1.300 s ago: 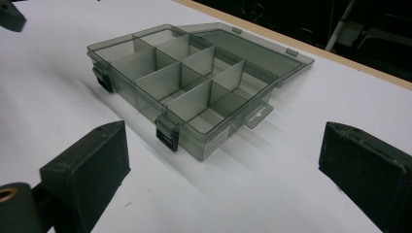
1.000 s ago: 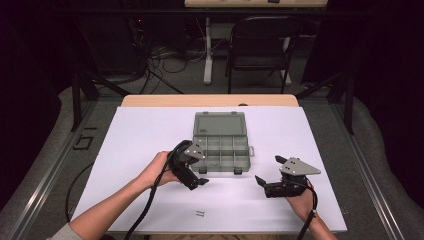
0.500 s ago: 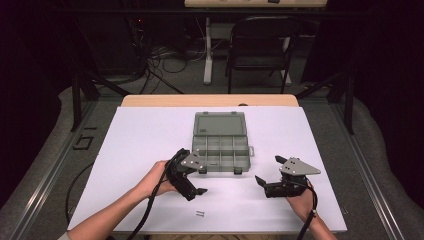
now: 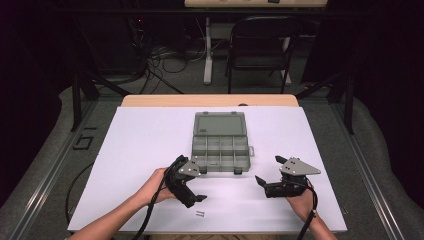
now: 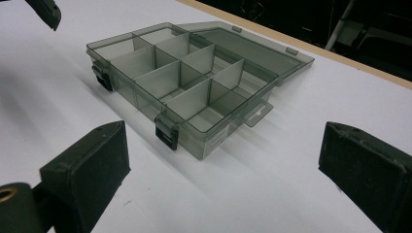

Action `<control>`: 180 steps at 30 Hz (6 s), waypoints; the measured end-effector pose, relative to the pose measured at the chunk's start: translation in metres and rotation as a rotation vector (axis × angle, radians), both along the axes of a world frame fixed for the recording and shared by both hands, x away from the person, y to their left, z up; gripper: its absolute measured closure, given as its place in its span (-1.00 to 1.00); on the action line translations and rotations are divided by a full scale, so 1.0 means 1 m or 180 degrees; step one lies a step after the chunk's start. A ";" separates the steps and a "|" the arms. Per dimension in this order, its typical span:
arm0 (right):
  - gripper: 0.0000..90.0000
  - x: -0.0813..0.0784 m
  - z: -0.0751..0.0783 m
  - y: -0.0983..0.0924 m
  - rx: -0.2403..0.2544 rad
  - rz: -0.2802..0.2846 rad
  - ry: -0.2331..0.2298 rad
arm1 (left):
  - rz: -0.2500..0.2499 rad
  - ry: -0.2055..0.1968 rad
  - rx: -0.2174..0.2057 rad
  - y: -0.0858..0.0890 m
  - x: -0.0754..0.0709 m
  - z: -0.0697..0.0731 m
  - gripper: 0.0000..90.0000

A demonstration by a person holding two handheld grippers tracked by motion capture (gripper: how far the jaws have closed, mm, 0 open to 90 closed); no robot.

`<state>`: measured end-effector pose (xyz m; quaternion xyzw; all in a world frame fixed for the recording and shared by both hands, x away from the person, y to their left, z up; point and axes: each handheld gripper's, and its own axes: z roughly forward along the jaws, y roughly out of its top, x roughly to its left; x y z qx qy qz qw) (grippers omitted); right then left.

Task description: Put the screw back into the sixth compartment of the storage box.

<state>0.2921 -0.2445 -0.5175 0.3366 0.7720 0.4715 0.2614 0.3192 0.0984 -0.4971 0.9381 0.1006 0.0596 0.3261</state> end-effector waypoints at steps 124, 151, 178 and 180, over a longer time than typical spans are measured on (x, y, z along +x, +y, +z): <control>-0.94 0.000 0.002 -0.004 0.0024 -0.0039 -0.0018 | -0.0125 -0.0174 0.0163 -0.030 0.068 0.042 0.95; -0.94 -0.001 0.002 -0.003 0.0031 -0.0021 -0.0026 | 0.0059 0.0088 0.0408 -0.052 0.102 0.009 0.94; -0.94 0.000 0.002 -0.004 0.0031 -0.0025 -0.0008 | 0.0045 -0.0001 0.0231 -0.024 0.080 0.027 -0.62; -0.94 0.000 0.002 -0.004 0.0034 -0.0028 -0.0004 | 0.0037 -0.0031 0.0217 -0.019 0.076 0.029 -0.65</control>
